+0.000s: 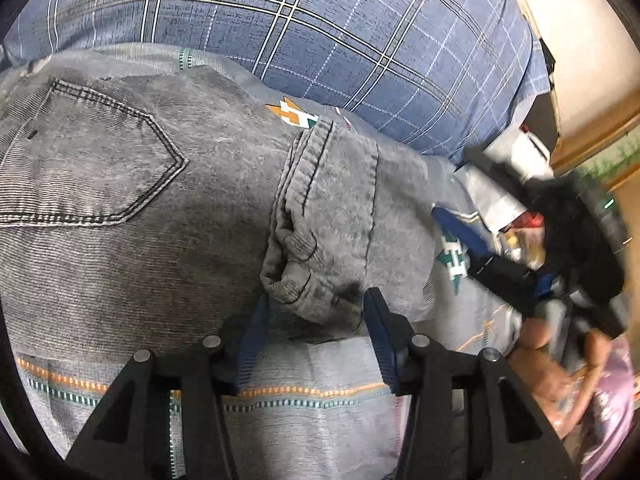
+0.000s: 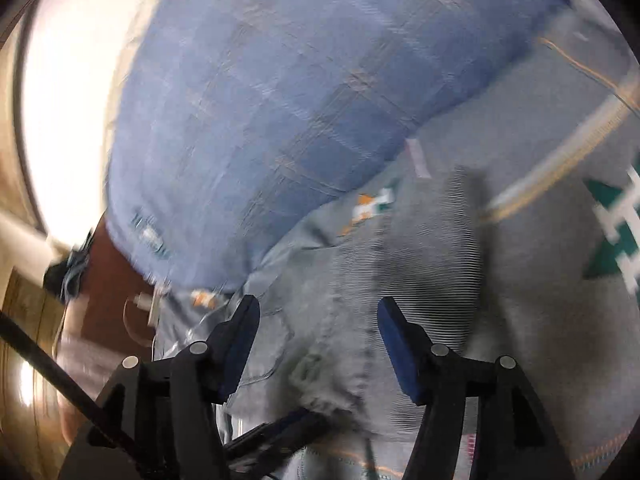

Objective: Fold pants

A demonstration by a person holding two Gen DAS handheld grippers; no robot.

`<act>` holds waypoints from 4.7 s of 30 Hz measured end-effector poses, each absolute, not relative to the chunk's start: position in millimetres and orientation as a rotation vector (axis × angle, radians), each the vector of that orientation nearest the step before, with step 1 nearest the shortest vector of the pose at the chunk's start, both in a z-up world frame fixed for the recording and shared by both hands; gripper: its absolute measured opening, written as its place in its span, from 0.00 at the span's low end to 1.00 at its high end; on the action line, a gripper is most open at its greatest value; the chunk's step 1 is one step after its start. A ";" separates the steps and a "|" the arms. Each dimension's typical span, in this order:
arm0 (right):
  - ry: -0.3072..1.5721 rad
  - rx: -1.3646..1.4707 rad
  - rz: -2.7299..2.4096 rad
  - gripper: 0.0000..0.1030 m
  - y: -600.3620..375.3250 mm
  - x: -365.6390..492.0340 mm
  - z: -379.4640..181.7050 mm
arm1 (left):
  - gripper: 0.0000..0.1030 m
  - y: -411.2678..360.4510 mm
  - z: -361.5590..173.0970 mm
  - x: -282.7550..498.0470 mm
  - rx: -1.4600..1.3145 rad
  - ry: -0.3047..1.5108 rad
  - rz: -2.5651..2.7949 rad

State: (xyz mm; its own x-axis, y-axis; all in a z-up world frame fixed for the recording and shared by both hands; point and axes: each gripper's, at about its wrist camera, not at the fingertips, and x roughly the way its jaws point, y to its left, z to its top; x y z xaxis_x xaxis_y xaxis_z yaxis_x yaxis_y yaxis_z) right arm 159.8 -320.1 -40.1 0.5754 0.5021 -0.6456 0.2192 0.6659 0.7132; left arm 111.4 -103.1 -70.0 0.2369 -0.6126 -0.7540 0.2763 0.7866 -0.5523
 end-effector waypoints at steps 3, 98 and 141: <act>1.011 0.916 0.134 0.62 -332.9 160.5 -52.9 | 0.57 -110.8 -70.1 120.4 -0.342 1.215 -0.613; 1.023 0.599 0.195 0.60 -255.7 162.4 -36.0 | 0.30 -56.9 -36.0 102.0 -0.144 0.919 -0.233; 1.085 0.420 0.470 0.85 -134.7 133.5 -54.5 | 0.47 157.4 -96.9 129.0 -0.786 1.177 0.077</act>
